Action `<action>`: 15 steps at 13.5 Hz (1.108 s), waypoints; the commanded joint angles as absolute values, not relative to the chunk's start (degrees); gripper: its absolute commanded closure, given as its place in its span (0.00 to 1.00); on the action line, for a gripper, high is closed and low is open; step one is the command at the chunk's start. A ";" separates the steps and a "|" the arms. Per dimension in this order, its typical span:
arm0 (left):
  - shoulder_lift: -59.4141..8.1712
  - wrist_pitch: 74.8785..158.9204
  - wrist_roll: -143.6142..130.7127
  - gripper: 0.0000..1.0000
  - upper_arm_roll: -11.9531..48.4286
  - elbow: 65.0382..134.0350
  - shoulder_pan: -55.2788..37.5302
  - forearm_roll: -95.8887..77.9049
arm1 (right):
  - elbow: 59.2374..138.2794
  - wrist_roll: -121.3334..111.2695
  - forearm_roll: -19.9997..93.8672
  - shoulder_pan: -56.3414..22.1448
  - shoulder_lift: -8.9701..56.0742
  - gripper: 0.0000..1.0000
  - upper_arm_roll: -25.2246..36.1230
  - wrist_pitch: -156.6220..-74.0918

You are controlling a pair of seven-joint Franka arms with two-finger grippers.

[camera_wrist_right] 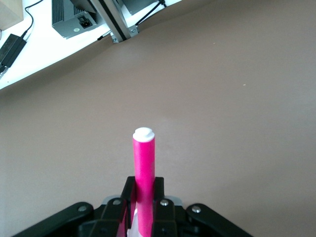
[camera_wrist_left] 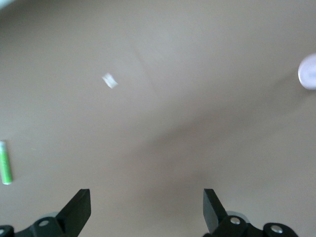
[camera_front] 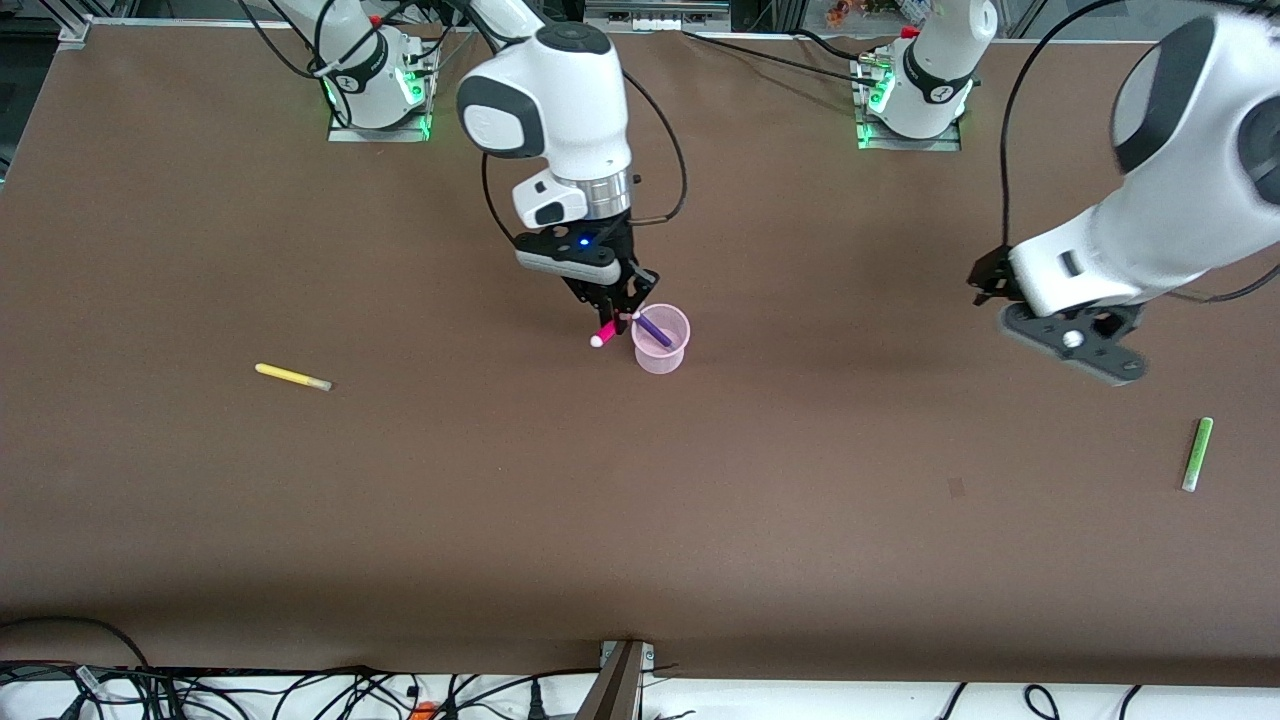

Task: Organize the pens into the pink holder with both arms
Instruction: 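Lower the magenta marker into the pink cup with the right gripper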

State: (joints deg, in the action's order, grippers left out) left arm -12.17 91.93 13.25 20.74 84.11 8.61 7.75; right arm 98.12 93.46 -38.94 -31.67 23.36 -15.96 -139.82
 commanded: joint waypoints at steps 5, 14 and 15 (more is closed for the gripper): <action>1.48 95.36 2.07 0.00 5.19 96.66 -0.53 2.98 | 91.93 104.67 -48.08 -44.44 33.66 1.00 -5.13 -139.13; 0.00 92.46 -1.23 0.00 5.10 94.39 0.44 2.02 | 91.93 112.75 -51.58 -51.23 34.98 1.00 0.61 -137.47; 0.09 92.46 -1.23 0.00 5.27 94.31 0.53 2.11 | 91.93 114.24 -51.94 -52.02 35.07 1.00 1.22 -137.11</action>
